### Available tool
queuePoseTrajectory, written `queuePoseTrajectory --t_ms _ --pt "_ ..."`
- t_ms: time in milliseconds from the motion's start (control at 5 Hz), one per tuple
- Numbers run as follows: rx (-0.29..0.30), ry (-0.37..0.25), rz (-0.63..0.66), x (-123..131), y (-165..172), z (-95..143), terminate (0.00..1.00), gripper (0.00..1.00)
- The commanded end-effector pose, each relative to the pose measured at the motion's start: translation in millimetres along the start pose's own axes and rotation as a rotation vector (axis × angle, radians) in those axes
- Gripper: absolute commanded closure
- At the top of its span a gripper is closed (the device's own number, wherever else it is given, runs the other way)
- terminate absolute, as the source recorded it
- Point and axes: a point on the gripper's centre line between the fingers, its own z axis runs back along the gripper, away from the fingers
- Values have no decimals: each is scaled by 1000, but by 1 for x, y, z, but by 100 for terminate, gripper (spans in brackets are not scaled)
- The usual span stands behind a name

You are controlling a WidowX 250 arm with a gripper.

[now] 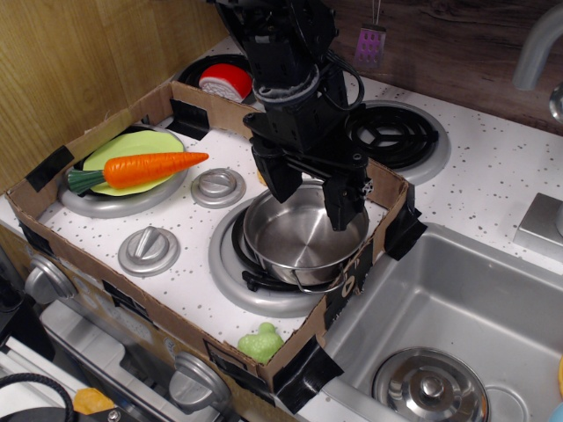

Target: Take carrot off plate

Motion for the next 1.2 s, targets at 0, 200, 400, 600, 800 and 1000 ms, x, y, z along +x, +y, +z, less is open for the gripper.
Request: queuePoseTrajectory --t_ms 0,200,400,600,800,1000 --pt "0 0 0 0 0 0 0 0" --pt "22 35 -88 3 18 16 0 0" --pt "77 51 -176 5 32 30 0 0" --pt "161 58 -231 0 46 43 0 0" --pt "241 14 -348 -13 74 48 0 0" --pt "274 13 -435 -18 103 51 0 0"
